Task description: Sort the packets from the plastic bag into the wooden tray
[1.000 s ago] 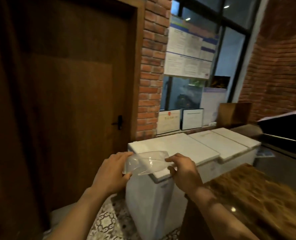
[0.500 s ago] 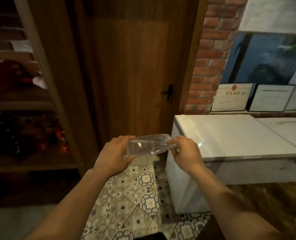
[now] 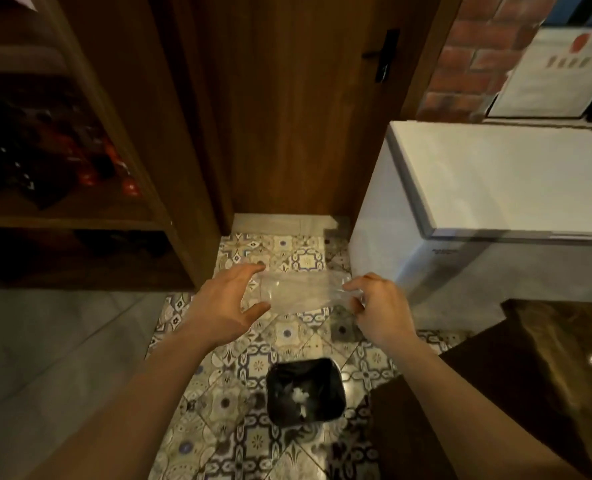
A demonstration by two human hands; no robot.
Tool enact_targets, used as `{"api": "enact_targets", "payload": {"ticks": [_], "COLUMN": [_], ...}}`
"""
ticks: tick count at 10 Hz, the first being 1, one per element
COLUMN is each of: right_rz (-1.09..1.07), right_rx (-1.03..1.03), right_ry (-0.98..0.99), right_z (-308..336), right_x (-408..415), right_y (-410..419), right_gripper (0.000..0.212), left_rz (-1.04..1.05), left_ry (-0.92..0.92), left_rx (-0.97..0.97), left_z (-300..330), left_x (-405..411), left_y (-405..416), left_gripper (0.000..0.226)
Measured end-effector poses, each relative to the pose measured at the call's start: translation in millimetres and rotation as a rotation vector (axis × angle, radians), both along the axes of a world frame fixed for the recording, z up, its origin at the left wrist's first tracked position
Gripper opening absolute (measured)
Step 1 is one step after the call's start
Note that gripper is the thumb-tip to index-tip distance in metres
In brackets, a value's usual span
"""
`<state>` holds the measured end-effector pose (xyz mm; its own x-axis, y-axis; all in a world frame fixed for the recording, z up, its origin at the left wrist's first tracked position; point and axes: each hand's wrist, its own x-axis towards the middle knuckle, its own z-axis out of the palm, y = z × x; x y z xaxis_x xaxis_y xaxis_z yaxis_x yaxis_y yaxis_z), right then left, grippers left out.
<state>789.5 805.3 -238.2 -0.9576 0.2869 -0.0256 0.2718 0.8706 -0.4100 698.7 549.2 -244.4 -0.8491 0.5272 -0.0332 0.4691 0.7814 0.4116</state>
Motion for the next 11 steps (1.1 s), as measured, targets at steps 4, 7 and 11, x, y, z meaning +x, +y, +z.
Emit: {"api": "enact_targets", "payload": {"ticks": [4, 7, 11], "right_rz": [-0.179, -0.241, -0.124], "right_rx": [-0.077, -0.207, -0.266], "right_ry": [-0.371, -0.494, -0.556], "right_z": [-216.2, -295.6, -250.1], "right_x": [40.1, 40.5, 52.3], "right_y": [-30.1, -50.0, -45.2], "right_gripper": [0.030, 0.044, 0.057], "left_rz": [0.058, 0.081, 0.086], "left_ry": [-0.266, -0.343, -0.323], "left_rx": [-0.098, -0.129, -0.143], "left_z": [-183.4, -240.6, -206.3], "left_x": [23.9, 29.2, 15.7], "left_y": [-33.2, -46.2, -45.6], "left_gripper": [0.064, 0.065, 0.066]}}
